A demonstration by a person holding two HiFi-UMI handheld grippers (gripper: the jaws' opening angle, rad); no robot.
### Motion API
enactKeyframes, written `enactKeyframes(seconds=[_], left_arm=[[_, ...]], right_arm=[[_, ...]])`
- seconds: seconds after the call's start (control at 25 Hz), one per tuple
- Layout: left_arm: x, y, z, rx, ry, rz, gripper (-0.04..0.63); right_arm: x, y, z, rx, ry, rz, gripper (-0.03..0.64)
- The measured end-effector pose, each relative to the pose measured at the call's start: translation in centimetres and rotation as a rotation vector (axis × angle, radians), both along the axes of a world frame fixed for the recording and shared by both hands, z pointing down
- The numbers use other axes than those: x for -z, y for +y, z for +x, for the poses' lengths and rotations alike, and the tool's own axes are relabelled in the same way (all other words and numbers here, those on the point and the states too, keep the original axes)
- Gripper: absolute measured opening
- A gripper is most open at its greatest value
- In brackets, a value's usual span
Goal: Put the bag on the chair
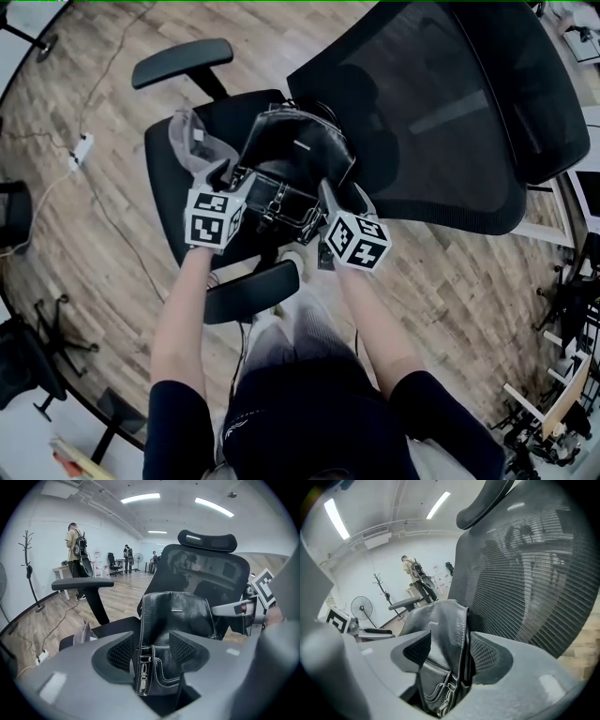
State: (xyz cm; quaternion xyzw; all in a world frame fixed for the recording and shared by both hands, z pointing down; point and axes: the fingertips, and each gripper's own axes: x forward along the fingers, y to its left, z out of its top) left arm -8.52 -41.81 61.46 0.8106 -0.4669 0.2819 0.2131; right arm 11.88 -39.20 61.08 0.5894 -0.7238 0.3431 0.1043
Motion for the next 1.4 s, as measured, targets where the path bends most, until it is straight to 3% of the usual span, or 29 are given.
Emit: enactKeyframes(seconds=[0.32, 0.68, 0.84, 1.04, 1.24, 1.4], left_arm=[[5.0, 1.7, -1.2, 0.049, 0.073, 0.049, 0.163], [9.7, 5.3, -1.8, 0.053, 0.169, 0.072, 0.086], [11.1, 6.9, -1.9, 0.058, 0.211, 0.065, 0.078], [12.2, 9.3, -2.2, 0.062, 0.194, 0.057, 0.054], [12.3, 11.7, -3.4, 0.079, 0.124, 0.037, 0.015], [12.4, 13.7, -3.8, 0.092, 0.125, 0.023, 0.015]], right_arm=[[3.4, 2.5, 0.6, -0.017, -0.003, 0.021, 0.250], [7.0, 5.2, -1.4, 0.077, -0.078, 0.076, 0.227], [7.3, 6.6, -1.6, 0.113, -0.022, 0.049, 0.179], [7.9, 8.3, -0.3, 0.054, 0.069, 0.026, 0.003], [8.9, 9.6, -0.7, 0.066, 0.047, 0.001, 0.003], [10.2, 10.7, -1.0, 0.094, 0.081, 0.025, 0.003]])
